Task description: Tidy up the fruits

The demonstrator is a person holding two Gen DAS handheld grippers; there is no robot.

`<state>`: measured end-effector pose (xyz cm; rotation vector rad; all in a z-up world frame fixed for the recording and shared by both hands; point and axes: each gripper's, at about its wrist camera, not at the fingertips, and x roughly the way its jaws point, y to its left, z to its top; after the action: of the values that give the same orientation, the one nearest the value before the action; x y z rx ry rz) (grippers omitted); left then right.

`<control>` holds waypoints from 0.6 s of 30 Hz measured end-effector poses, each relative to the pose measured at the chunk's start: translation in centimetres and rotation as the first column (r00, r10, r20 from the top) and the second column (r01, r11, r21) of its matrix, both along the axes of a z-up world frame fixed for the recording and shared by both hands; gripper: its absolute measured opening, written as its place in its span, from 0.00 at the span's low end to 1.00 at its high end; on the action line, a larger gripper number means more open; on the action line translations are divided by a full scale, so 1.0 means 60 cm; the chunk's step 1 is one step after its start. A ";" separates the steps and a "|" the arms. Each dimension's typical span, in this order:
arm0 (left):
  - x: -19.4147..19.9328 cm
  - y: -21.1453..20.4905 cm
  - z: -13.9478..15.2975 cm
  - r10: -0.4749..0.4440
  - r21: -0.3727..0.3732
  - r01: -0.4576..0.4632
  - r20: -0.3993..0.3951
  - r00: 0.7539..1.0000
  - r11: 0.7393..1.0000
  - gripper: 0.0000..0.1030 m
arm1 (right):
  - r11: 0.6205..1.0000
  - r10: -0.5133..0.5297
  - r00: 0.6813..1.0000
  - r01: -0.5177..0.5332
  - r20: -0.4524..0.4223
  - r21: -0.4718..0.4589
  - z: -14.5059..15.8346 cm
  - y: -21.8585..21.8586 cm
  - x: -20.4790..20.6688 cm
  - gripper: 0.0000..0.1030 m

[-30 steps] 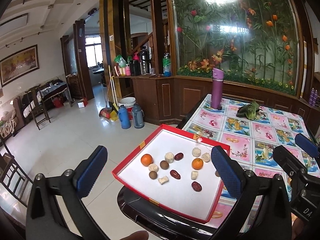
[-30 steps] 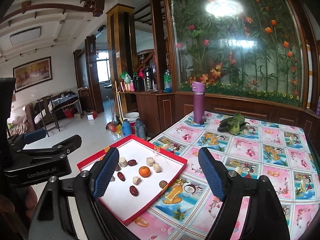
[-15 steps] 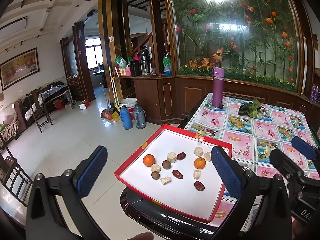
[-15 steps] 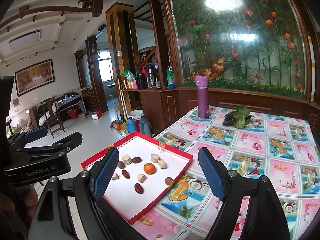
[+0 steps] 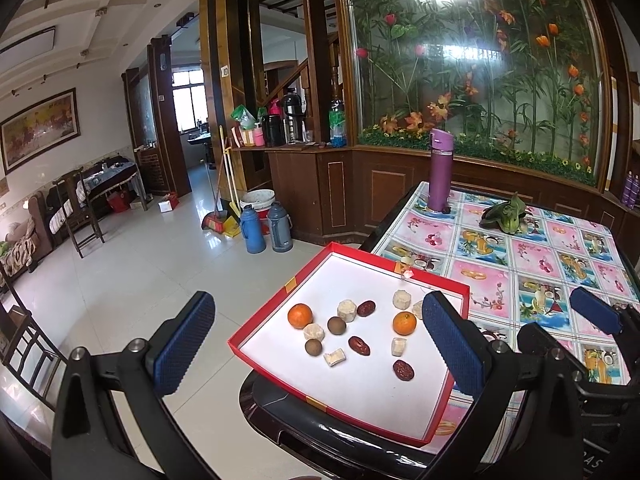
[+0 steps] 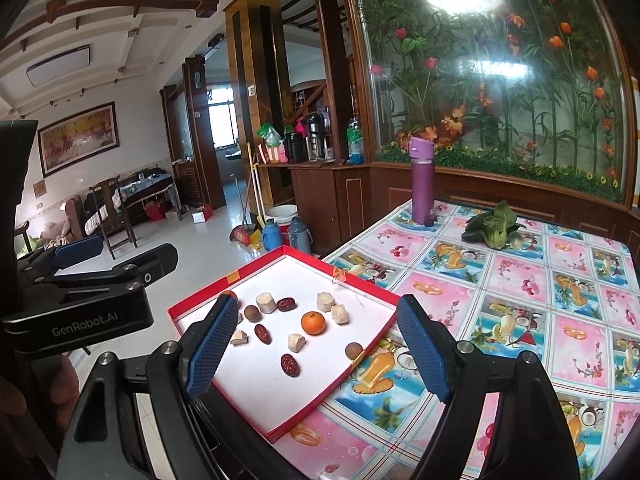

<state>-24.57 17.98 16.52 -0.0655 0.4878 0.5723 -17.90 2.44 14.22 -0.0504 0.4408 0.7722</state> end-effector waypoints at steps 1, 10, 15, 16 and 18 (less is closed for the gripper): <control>0.000 0.000 0.001 0.001 0.004 -0.001 -0.001 1.000 1.000 1.00 | 1.000 0.004 1.000 -0.004 -0.006 -0.001 -0.001 0.002 0.001 0.79; 0.010 0.016 -0.011 0.011 -0.015 -0.011 -0.020 1.000 1.000 1.00 | 0.999 0.025 1.000 -0.025 0.002 -0.023 -0.003 0.022 -0.004 0.79; 0.011 0.022 -0.015 0.008 -0.029 -0.009 -0.021 1.000 1.000 1.00 | 0.999 0.029 1.000 -0.029 -0.001 -0.035 -0.005 0.032 -0.002 0.79; 0.010 0.024 -0.016 0.005 -0.034 -0.006 -0.023 1.000 0.999 1.00 | 0.999 0.030 1.000 -0.030 -0.003 -0.037 -0.006 0.033 -0.002 0.79; 0.009 0.028 -0.017 0.002 -0.044 -0.003 -0.024 1.000 0.999 1.00 | 0.999 0.030 1.000 -0.031 -0.005 -0.040 -0.006 0.038 -0.001 0.79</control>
<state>-24.02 19.65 15.51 -0.1017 0.5235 0.5652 -17.95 4.69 13.87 -0.0935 0.4606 0.7935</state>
